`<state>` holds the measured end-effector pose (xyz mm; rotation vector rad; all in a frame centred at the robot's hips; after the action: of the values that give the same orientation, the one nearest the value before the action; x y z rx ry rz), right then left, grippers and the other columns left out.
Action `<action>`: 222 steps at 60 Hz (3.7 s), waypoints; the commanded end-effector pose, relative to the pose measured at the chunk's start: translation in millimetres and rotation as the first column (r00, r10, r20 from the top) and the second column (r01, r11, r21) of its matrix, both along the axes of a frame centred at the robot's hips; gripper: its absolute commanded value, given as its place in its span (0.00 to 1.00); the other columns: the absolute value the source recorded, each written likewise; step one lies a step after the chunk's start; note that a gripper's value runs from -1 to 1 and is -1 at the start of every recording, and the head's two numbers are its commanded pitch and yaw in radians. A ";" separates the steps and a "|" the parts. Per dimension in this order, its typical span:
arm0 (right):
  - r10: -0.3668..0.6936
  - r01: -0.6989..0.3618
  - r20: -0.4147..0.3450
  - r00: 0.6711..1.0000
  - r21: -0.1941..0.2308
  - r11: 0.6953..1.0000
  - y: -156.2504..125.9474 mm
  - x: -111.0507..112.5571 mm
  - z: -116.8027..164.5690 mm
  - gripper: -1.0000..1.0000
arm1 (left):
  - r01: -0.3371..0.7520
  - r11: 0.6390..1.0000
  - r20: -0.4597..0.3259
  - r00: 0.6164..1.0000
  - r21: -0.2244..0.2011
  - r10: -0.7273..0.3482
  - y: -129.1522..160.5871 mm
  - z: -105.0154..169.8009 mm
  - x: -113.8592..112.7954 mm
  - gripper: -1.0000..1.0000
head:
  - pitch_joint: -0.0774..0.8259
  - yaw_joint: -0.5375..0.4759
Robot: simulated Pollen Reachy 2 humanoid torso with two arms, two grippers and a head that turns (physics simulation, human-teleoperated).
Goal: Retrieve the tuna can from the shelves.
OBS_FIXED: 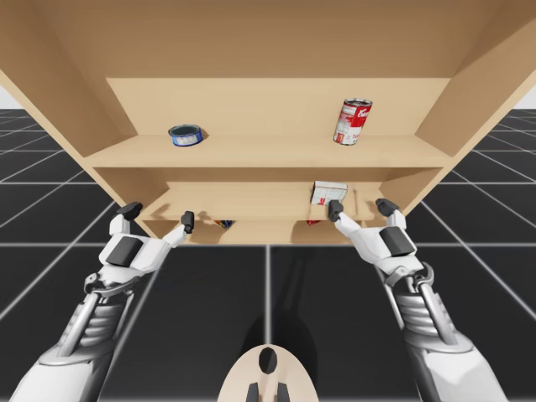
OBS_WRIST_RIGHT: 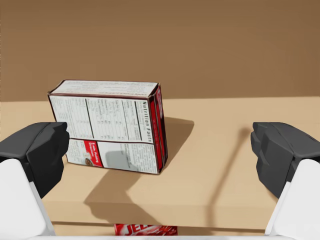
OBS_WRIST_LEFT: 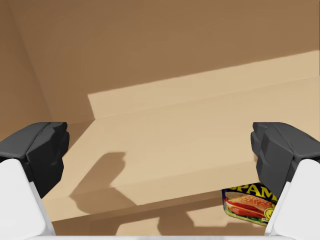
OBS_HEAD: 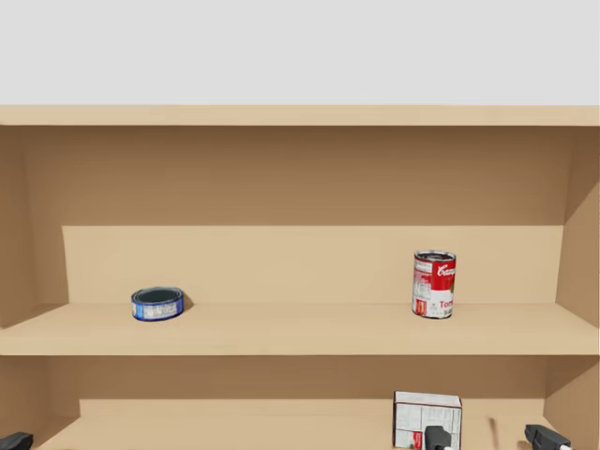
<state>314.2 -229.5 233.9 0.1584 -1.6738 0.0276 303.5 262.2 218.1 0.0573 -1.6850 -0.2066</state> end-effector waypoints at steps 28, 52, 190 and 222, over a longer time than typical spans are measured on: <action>0.006 -0.006 -0.008 1.000 -0.010 1.000 3.6 -2.9 1.7 0.00 | -0.002 1.000 0.003 1.000 0.004 0.002 0.1 0.6 -0.1 0.00 | 0.23 0.71; 0.003 -0.003 -0.013 1.000 -0.018 1.000 4.6 -3.7 2.1 0.00 | 0.040 0.999 0.024 0.999 -0.033 -0.039 -11.4 26.2 -20.4 0.00 | 0.28 0.81; -0.031 0.031 -0.012 0.999 -0.011 0.999 -3.4 1.3 0.3 0.00 | -0.046 0.988 -0.139 0.990 -0.151 0.025 -79.8 172.9 88.7 1.00 | 0.32 0.84; -0.040 0.040 -0.006 0.999 -0.014 0.999 -3.7 1.1 0.6 0.00 | -0.025 0.999 0.038 0.999 -0.026 0.026 -80.9 177.5 -32.0 1.00 | 0.33 0.83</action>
<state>315.7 -235.0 235.4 0.1101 -1.6695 0.0167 317.5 184.4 395.2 -0.0413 -1.9161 -0.1583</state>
